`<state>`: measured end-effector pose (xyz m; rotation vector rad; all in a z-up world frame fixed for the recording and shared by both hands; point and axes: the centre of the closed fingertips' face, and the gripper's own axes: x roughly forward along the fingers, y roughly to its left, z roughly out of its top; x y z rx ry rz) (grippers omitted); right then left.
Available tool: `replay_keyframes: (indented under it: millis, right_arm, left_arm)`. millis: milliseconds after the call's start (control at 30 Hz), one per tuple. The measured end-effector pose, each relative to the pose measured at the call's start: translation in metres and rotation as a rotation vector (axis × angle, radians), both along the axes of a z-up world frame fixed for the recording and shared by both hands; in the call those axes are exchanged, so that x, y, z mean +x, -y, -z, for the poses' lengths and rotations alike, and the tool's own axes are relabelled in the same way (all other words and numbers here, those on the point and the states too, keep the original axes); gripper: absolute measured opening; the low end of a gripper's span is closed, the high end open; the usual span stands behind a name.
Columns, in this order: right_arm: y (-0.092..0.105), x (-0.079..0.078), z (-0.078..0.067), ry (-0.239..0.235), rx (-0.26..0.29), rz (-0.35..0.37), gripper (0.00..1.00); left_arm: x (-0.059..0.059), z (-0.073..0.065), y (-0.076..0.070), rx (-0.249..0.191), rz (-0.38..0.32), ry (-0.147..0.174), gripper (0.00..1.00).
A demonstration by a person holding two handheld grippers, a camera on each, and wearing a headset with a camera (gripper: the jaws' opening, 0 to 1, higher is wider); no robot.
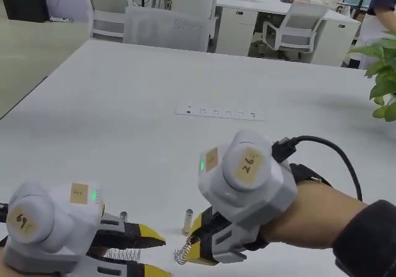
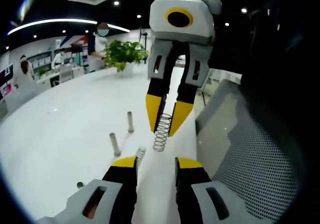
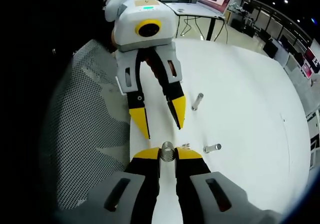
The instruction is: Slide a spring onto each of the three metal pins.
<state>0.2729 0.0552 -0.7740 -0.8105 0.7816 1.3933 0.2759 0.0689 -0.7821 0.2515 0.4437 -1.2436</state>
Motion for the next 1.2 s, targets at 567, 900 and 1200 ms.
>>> replay_keyframes:
  millis: [567, 900, 1200]
  right_arm:
    - [0.022, 0.011, 0.001, 0.005, -0.019, 0.06, 0.08]
    - [0.029, 0.018, 0.0, 0.005, -0.024, 0.085, 0.08]
    - [0.038, 0.024, -0.002, 0.006, -0.031, 0.103, 0.08]
  left_arm:
    - [0.0, 0.0, -0.023, -0.009, -0.066, -0.022, 0.3]
    - [0.0, -0.002, -0.036, -0.025, -0.12, -0.028, 0.33]
    - [-0.001, 0.0, -0.045, -0.046, -0.178, -0.038, 0.35]
